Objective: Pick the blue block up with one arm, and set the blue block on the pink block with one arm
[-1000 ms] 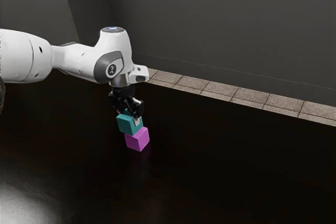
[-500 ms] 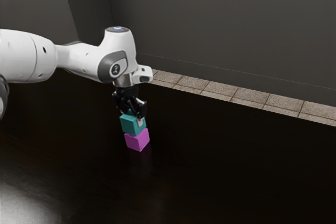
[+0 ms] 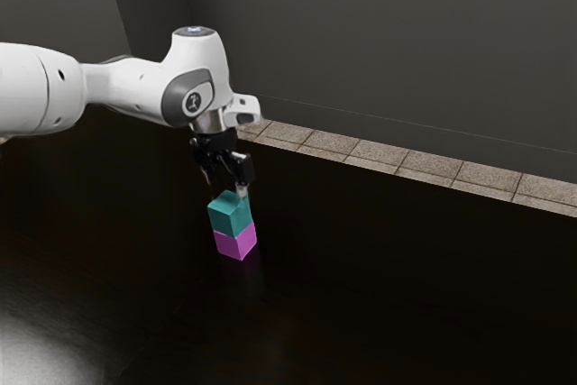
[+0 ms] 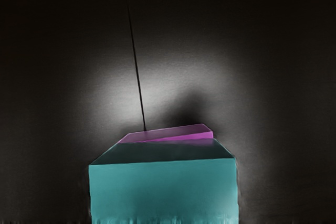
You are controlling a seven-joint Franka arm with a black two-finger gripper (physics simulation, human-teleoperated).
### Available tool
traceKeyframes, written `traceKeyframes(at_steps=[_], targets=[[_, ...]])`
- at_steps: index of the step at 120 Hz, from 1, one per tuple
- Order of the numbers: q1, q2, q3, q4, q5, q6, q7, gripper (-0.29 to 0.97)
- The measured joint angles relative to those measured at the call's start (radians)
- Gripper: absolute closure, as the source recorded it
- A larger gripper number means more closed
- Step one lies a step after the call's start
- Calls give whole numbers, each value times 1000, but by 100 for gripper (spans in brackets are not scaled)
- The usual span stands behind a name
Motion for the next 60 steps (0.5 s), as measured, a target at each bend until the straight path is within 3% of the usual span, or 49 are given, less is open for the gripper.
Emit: traceKeyframes(at_steps=[60], targets=[[0, -66, -9, 30, -1, -91, 13, 1]])
